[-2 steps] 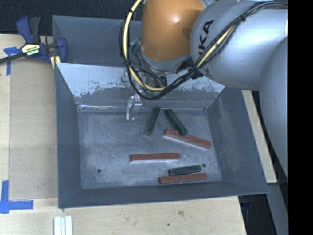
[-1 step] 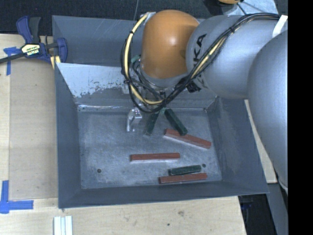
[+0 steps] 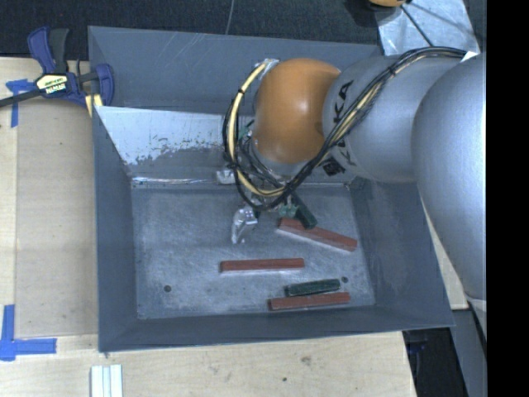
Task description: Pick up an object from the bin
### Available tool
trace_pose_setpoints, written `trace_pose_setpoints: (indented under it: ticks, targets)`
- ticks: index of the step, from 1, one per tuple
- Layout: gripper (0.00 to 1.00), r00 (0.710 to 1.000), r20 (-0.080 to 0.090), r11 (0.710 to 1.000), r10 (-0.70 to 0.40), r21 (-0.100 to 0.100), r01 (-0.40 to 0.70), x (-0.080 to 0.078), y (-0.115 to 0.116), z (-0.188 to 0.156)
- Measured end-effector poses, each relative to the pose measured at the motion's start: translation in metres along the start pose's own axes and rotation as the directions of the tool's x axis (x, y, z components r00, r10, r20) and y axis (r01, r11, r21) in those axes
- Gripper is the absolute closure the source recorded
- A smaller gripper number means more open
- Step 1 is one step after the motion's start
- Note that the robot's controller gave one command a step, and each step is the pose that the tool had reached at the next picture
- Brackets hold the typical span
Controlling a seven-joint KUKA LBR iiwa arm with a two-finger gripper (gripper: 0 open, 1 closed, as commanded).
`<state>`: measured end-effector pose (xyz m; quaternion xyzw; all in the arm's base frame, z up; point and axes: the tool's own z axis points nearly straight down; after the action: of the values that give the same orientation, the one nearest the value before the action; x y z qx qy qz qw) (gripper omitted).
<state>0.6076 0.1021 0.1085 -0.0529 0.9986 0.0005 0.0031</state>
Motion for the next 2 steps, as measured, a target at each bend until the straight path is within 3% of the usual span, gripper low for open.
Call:
trace_pose_setpoints:
  ticks: [1, 2]
  targets:
    - [0.00, 0.997, 0.001, 0.997, -0.083, -0.001, 0.083, 0.018, -0.019, 0.036]
    - [1.00, 0.985, 0.021, 0.985, -0.171, 0.001, 0.171, 0.010, -0.053, 0.030]
